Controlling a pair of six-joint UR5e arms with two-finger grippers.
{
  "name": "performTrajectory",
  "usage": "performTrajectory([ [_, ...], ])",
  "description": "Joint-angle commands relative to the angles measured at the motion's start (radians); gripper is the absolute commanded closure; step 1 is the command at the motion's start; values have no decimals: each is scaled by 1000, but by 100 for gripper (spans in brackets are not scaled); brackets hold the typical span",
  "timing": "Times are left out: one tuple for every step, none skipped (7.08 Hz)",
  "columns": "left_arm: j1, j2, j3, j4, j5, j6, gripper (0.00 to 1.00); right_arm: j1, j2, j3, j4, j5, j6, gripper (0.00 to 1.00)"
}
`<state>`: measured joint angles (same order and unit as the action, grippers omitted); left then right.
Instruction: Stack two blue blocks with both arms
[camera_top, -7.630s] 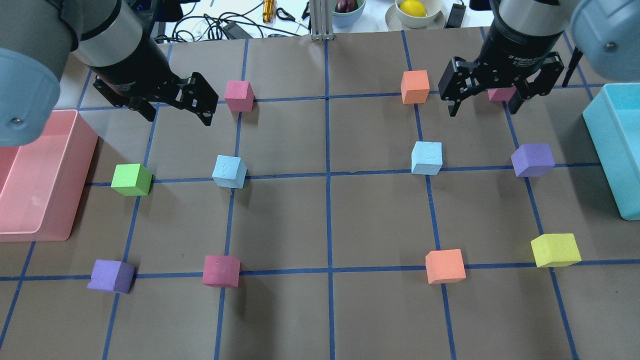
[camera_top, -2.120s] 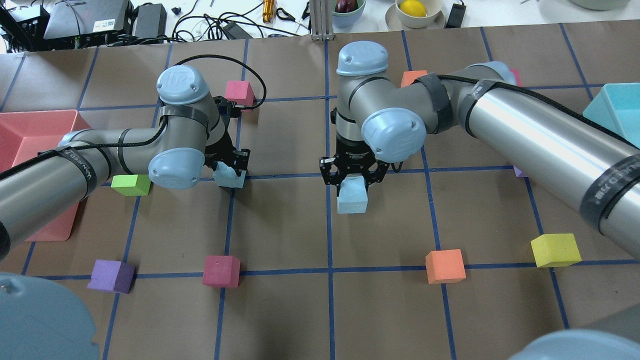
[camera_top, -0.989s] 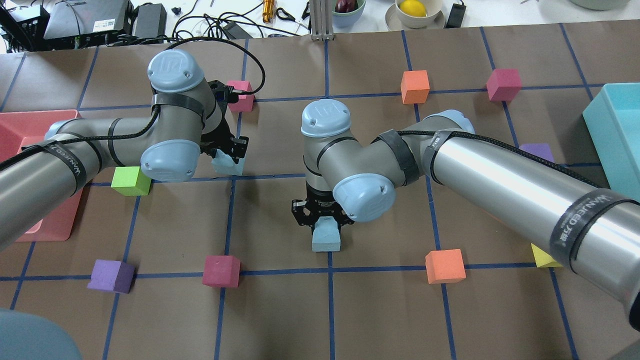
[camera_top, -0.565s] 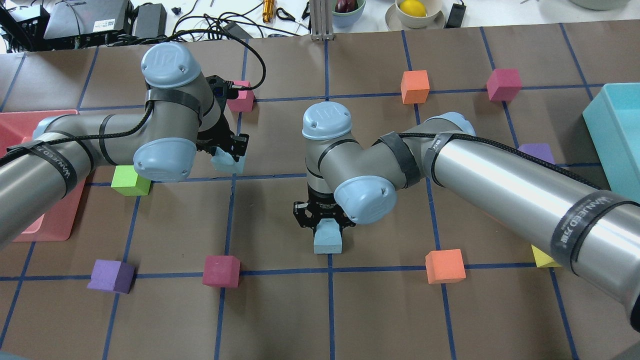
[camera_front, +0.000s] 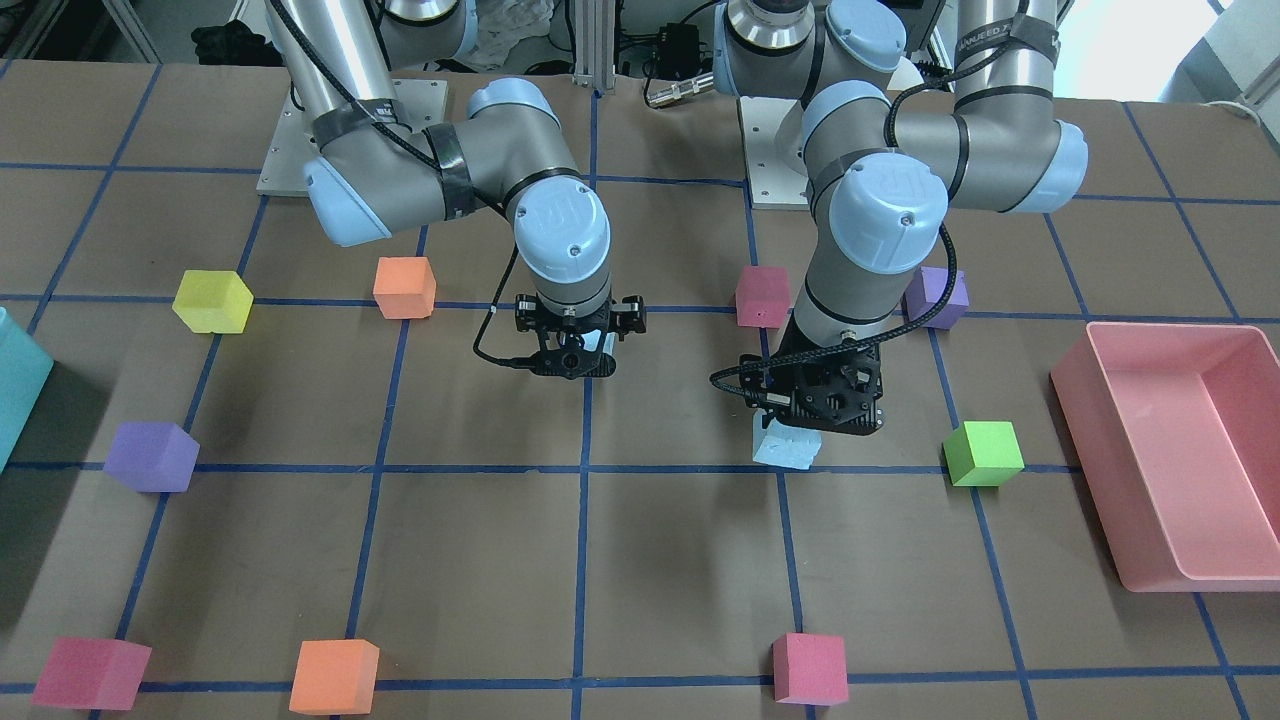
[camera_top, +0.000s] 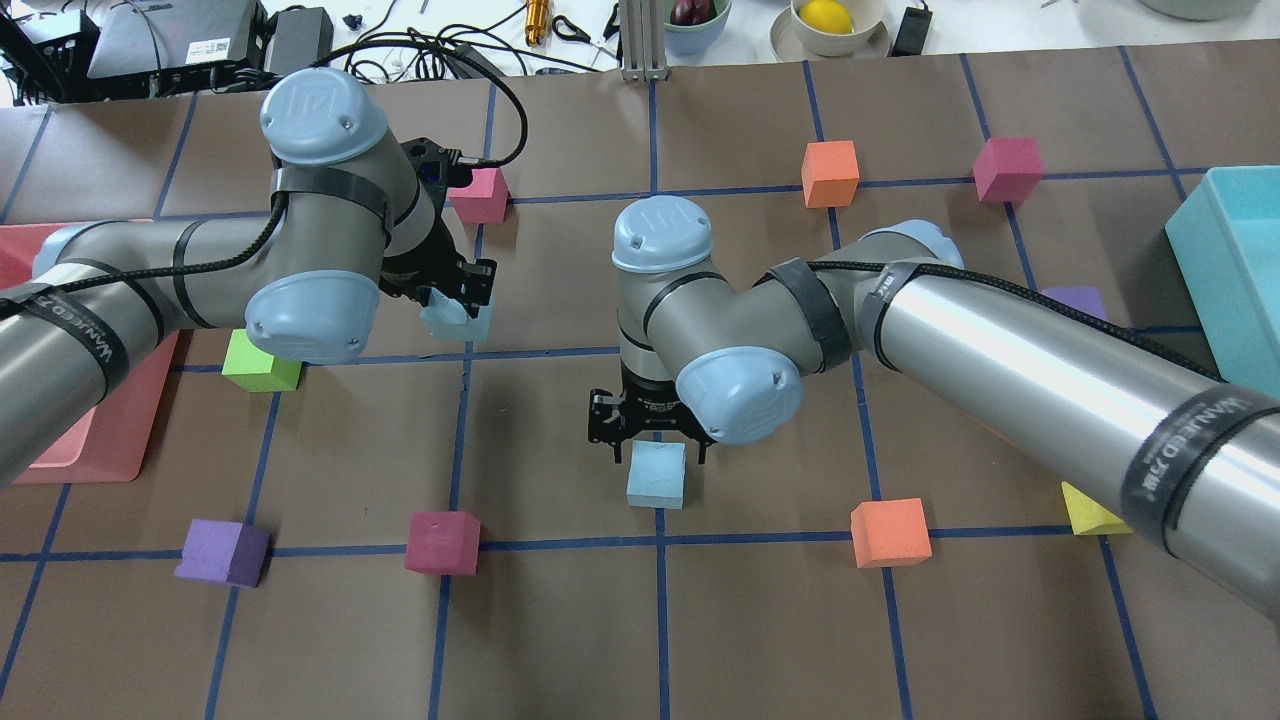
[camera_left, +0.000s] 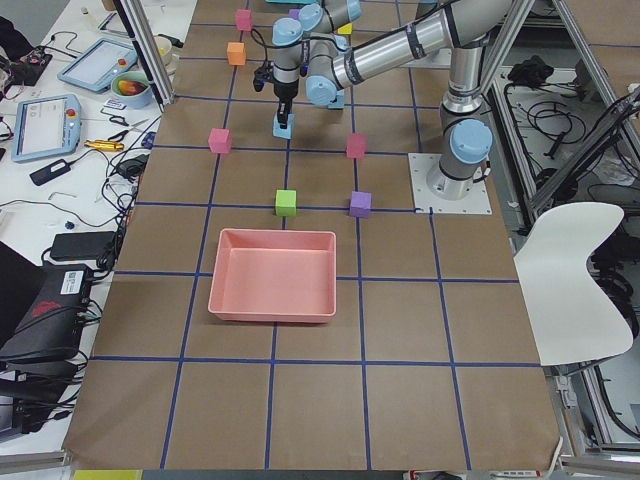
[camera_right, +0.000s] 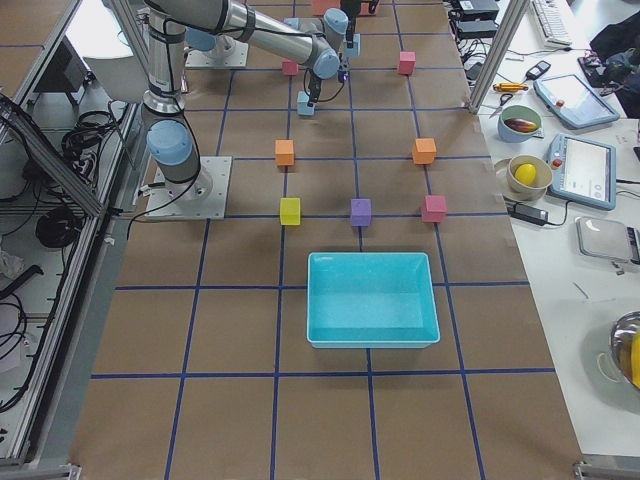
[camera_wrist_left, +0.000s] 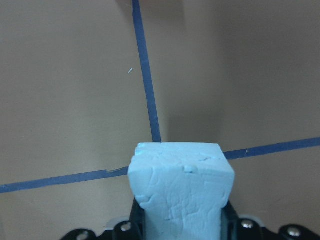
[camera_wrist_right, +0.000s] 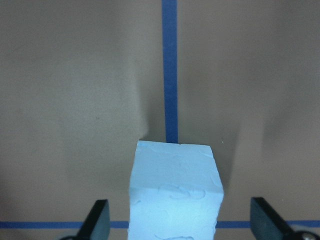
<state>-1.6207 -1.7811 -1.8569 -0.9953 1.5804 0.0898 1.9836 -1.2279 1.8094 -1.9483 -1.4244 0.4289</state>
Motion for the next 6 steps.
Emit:
performTrajectory([
  [-33,44,-1,-51,-2,-71,100,-91,-109,-21,81,-10,-51,0],
  [-94,57,-1,-55,15,-97,100,-208,-167,-59,148,-22,-143,0],
  [-157,60,2,-60,13,-166,100,-309,-201,-108,213,-80,-259,0],
  [-216,51,1,-60,4,-261,100,-374,-218,-149,279,-164,-348,0],
  [-273,42,1,-59,-14,-304,100,-420,-232,-166,355,-174,-354,0],
  [-322,32,1,-59,-57,-415,100,-475,-276,-197,379,-194,-357,0],
])
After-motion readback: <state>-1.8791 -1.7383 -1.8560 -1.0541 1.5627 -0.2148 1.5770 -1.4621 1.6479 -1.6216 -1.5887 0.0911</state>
